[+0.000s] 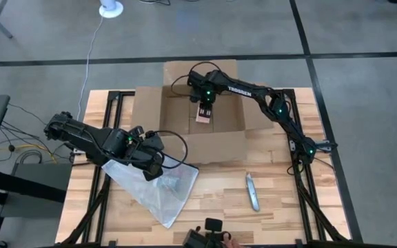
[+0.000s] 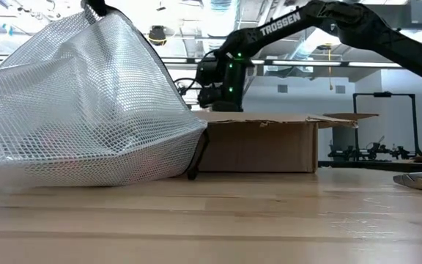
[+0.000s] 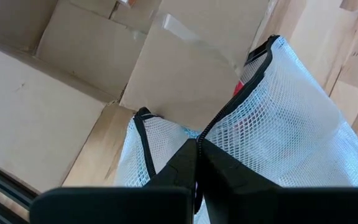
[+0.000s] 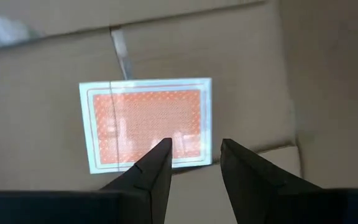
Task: Unpack boxes
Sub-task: Put the white game cards into the transparent zip bag
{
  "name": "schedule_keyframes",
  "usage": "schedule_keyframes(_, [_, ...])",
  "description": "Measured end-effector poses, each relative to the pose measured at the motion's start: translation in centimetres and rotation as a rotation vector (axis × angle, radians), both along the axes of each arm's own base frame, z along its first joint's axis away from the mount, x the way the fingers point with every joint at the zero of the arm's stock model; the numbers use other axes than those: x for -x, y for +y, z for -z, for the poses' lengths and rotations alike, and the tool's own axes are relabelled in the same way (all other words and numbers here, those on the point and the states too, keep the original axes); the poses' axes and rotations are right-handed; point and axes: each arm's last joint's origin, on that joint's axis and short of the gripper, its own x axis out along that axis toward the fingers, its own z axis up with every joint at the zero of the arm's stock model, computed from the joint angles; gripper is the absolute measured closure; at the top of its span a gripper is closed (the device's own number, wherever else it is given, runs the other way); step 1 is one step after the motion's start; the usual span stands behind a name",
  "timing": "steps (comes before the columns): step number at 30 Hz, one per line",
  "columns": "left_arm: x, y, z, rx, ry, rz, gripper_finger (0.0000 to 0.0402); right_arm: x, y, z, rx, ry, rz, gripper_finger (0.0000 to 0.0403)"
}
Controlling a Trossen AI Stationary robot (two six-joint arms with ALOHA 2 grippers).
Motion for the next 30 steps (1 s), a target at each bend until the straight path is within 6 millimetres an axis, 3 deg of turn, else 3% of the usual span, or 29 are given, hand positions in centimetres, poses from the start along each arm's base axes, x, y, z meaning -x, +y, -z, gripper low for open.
schedule_keyframes(10, [-0.07,-0.03,-0.02,0.004,-0.009,-0.002,0.0402,-0.55,-0.23,-0.44,0.041,-0.054,-0.048,0.0281])
schedule_keyframes(17, [-0.07,-0.03,-0.02,0.002,-0.007,0.003,0.0402,-0.28,-0.46,-0.40,0.020,-0.053,0.012,0.0270])
schedule_keyframes(30, [-0.04,-0.10,-0.02,0.000,-0.004,0.010,0.0402,-0.30,-0.69,-0.48,0.050,-0.064,0.159,0.0084])
